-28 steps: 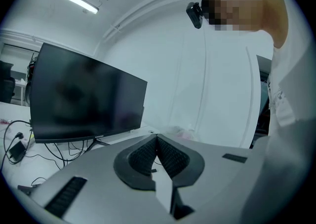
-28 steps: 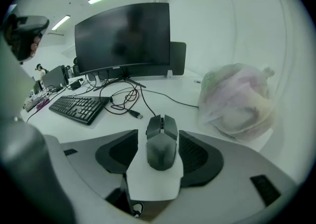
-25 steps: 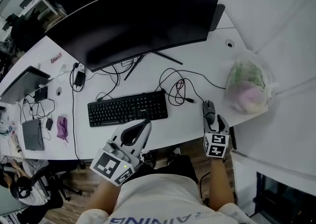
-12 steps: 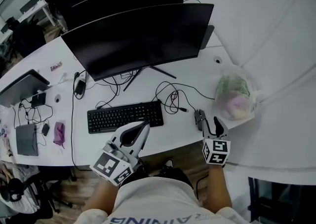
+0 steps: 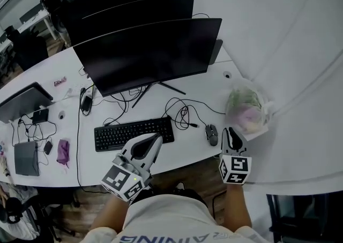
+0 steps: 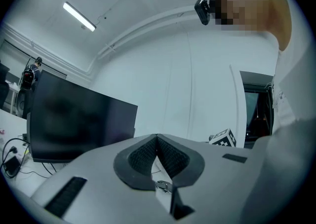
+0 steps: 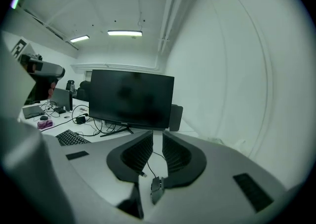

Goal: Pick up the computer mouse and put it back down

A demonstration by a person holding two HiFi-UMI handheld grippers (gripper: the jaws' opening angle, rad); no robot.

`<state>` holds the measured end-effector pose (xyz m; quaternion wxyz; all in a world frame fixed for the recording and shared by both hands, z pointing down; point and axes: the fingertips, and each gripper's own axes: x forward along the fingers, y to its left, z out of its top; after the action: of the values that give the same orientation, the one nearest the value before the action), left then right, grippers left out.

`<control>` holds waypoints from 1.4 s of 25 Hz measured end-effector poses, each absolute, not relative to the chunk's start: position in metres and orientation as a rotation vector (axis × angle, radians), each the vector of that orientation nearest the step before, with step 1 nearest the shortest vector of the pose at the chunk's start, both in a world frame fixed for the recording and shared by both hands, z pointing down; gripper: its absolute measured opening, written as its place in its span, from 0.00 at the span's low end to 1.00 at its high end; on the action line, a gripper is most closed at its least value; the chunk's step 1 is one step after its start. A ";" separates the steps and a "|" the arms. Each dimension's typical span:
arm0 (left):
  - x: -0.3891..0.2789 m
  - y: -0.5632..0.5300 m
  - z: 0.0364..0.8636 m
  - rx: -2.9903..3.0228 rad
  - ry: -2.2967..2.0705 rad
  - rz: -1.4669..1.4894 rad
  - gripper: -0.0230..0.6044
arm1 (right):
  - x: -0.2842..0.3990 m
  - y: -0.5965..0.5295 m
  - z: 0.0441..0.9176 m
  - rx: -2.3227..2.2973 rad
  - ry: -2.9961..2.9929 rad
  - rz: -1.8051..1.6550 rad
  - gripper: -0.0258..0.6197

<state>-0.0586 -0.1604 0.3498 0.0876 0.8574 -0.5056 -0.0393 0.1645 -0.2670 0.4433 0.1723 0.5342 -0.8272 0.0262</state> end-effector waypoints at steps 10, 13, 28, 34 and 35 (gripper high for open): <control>-0.065 -0.147 0.324 2.629 -1.513 -0.167 0.05 | 0.152 -0.244 0.363 1.559 -2.450 -0.064 0.09; -0.067 -0.143 0.319 2.644 -1.516 -0.174 0.05 | 0.148 -0.233 0.334 1.573 -2.504 -0.114 0.09; -0.077 -0.127 0.315 2.662 -1.517 -0.177 0.05 | 0.146 -0.189 0.291 1.624 -2.586 -0.215 0.07; -0.082 -0.124 0.315 2.654 -1.522 -0.179 0.05 | 0.144 -0.185 0.292 1.620 -2.582 -0.212 0.07; -0.082 -0.123 0.315 2.654 -1.519 -0.177 0.05 | 0.143 -0.185 0.292 1.622 -2.580 -0.207 0.07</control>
<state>-0.0818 -0.1232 0.3151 0.0391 0.8657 -0.4956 -0.0576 0.1432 -0.1849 0.2920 0.0434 0.5305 -0.8439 -0.0677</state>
